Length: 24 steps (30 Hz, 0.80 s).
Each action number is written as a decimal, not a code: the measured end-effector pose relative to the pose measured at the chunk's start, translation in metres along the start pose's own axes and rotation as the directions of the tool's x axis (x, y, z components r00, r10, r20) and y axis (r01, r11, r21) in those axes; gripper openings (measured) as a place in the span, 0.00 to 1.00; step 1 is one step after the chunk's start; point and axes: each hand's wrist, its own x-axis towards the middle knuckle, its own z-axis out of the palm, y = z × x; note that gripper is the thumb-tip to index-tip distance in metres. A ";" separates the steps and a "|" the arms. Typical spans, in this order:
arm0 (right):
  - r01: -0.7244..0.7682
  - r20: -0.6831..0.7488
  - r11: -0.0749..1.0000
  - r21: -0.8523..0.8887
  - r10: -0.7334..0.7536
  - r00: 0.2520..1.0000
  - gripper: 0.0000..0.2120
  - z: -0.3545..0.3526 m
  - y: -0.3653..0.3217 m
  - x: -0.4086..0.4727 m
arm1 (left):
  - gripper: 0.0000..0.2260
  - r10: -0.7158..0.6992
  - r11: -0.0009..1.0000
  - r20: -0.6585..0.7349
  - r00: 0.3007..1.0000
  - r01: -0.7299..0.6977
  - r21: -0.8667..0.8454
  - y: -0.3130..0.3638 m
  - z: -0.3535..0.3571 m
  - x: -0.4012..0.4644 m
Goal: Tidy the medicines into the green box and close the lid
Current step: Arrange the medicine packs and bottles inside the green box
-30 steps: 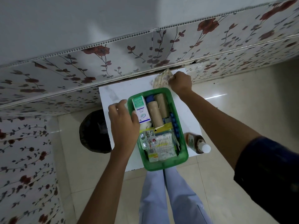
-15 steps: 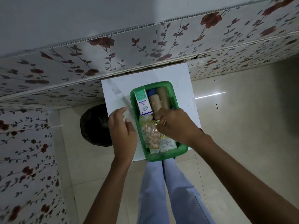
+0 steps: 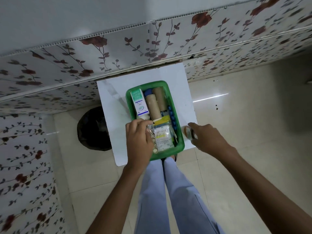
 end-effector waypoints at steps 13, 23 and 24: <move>0.295 -0.426 0.564 0.771 0.113 0.898 0.27 -0.024 -0.047 -0.043 | 0.09 -0.318 0.705 0.290 0.903 0.429 -0.565 0.026 -0.021 0.017; 0.270 -0.378 0.917 0.293 -0.148 0.914 0.16 0.025 -0.035 -0.019 | 0.22 -0.289 0.857 0.331 0.898 0.397 -0.329 0.018 0.005 0.014; 0.305 -0.395 0.910 0.281 -0.180 0.901 0.15 0.025 -0.032 -0.019 | 0.23 -0.263 0.889 0.325 0.908 0.359 -0.283 0.019 0.009 0.013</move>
